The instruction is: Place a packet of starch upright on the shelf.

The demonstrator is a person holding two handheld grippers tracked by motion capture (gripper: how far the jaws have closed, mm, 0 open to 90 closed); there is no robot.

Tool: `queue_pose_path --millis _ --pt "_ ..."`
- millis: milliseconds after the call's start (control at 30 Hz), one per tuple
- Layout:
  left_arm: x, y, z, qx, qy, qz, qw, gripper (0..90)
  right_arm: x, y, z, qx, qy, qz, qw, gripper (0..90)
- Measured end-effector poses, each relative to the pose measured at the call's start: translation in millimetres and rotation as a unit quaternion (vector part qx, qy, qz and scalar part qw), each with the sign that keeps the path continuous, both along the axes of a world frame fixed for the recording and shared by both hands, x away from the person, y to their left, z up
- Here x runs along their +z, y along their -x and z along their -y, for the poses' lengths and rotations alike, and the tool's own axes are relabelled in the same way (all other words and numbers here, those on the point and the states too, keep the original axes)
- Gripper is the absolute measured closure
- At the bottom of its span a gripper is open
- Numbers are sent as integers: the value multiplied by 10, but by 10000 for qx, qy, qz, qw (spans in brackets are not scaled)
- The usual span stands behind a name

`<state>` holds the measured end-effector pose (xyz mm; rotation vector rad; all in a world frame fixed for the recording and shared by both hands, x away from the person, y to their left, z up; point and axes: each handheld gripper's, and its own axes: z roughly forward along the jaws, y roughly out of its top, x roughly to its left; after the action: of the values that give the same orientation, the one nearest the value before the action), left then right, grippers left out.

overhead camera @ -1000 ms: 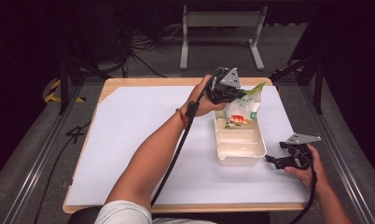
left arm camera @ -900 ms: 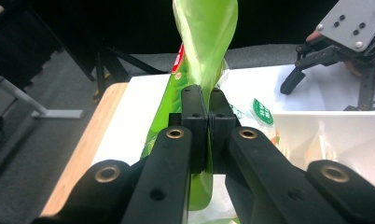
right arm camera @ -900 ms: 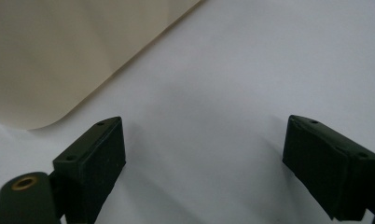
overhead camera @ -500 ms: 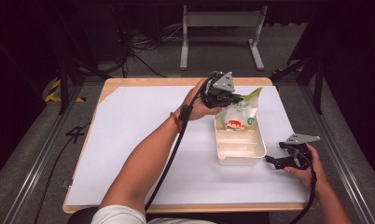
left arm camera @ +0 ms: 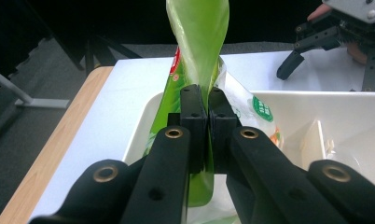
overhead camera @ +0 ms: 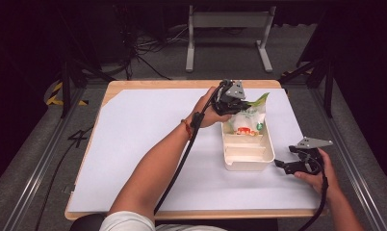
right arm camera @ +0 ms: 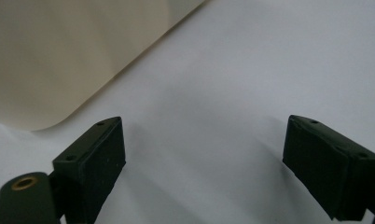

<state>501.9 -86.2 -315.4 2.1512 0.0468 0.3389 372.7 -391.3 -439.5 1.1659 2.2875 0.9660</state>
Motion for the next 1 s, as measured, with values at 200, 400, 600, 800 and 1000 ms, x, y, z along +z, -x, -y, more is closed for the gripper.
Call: queue_pose_path --millis 200,400,600,800,1000 --pt "-61 -25 -30 92 94 -123 9998 872 58 32 24 -34 -92 135 9999 130" --pt "-119 -52 -32 140 171 -193 9996 865 78 46 15 -19 -39 250 9997 131" --pt "-136 -40 -17 113 107 -225 9996 874 69 44 -8 8 25 226 9997 131" --pt "-152 -64 -18 157 109 -268 9995 869 60 38 -11 9 37 193 9998 131" --pt "-135 -72 -23 151 50 -254 9996 859 60 33 -23 1 87 202 9998 131"
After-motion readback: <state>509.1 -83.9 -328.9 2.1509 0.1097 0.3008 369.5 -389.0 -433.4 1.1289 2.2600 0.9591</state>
